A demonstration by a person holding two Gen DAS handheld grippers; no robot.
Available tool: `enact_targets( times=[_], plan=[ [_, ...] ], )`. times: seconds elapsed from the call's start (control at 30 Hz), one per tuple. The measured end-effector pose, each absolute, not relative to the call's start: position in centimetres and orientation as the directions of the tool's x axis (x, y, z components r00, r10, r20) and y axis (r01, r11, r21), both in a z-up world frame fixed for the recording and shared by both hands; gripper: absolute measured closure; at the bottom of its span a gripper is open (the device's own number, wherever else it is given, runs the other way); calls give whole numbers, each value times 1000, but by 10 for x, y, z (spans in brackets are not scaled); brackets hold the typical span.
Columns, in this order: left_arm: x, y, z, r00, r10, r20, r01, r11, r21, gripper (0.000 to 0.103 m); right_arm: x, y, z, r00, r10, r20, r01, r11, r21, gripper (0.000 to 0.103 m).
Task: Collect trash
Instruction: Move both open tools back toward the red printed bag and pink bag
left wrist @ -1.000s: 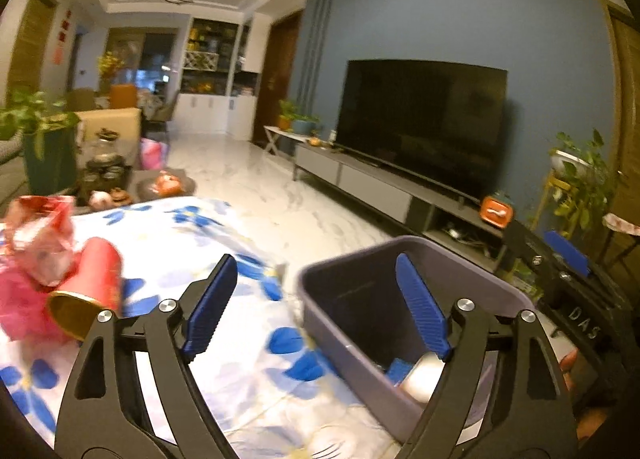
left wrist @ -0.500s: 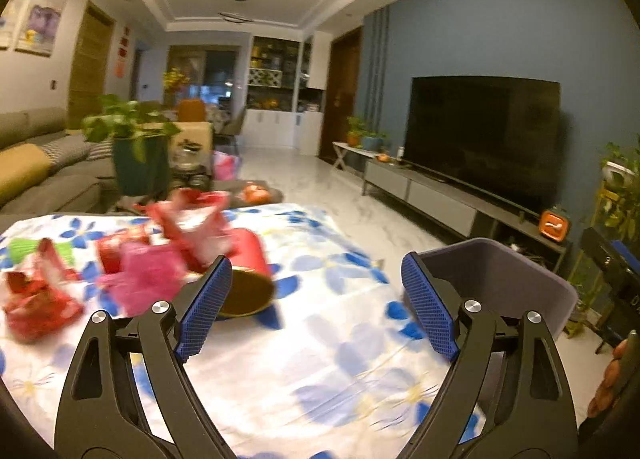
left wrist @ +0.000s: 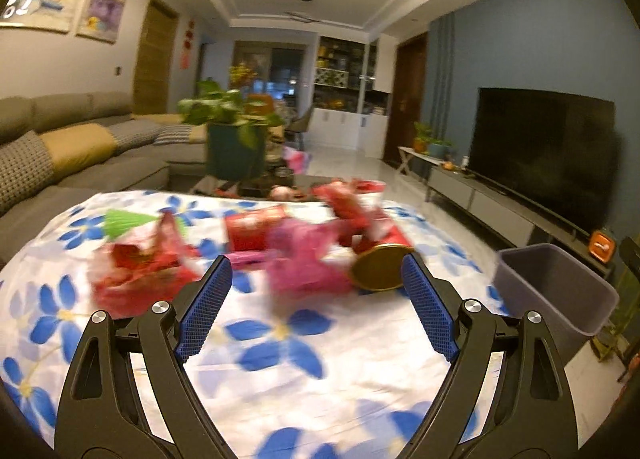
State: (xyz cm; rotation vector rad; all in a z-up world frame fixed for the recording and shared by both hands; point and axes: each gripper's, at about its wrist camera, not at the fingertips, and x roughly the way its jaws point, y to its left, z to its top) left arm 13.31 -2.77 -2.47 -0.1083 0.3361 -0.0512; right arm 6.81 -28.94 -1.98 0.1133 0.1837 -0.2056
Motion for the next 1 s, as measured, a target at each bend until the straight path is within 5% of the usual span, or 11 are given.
enact_targets(
  times=[0.53,1.0],
  plan=[
    [119,83,-35,930,163,-331,-198,977,-74,18,95,-188,-23,981,2,-193,13,997,72,16],
    [141,141,-46,910,183,-372,-228,970,-80,18,129,-131,-33,973,87,-212,-79,996,45,16]
  ],
)
